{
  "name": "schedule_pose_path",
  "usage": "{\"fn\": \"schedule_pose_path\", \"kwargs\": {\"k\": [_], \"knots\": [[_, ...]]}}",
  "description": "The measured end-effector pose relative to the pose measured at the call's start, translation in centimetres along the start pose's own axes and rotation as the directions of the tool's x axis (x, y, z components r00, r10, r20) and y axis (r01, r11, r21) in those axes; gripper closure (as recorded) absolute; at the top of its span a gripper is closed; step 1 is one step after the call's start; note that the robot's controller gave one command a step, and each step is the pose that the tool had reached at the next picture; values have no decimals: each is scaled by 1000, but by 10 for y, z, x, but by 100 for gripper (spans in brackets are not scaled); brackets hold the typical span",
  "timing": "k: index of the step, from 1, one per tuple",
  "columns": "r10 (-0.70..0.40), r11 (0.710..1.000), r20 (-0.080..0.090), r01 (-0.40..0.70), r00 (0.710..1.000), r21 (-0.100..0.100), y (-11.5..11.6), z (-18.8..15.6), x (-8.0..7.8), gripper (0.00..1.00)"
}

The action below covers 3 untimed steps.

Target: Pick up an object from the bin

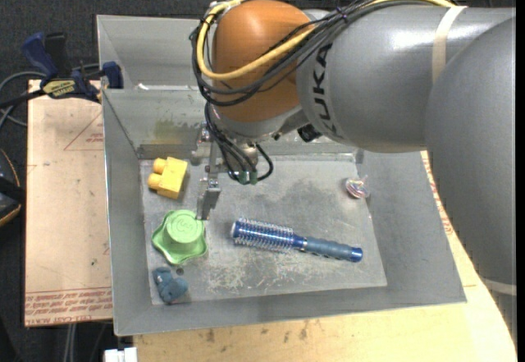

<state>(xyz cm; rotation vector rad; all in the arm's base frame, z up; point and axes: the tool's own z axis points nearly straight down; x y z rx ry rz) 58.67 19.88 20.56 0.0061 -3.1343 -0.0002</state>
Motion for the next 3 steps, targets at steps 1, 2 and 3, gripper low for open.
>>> {"fn": "schedule_pose_path", "kwargs": {"k": [1,2,3], "knots": [[-300,954,11,300,954,1,7,127,23,0],[-298,955,15,298,954,1,6,124,21,100],[-307,952,18,307,952,0,34,-22,27,100]]}}
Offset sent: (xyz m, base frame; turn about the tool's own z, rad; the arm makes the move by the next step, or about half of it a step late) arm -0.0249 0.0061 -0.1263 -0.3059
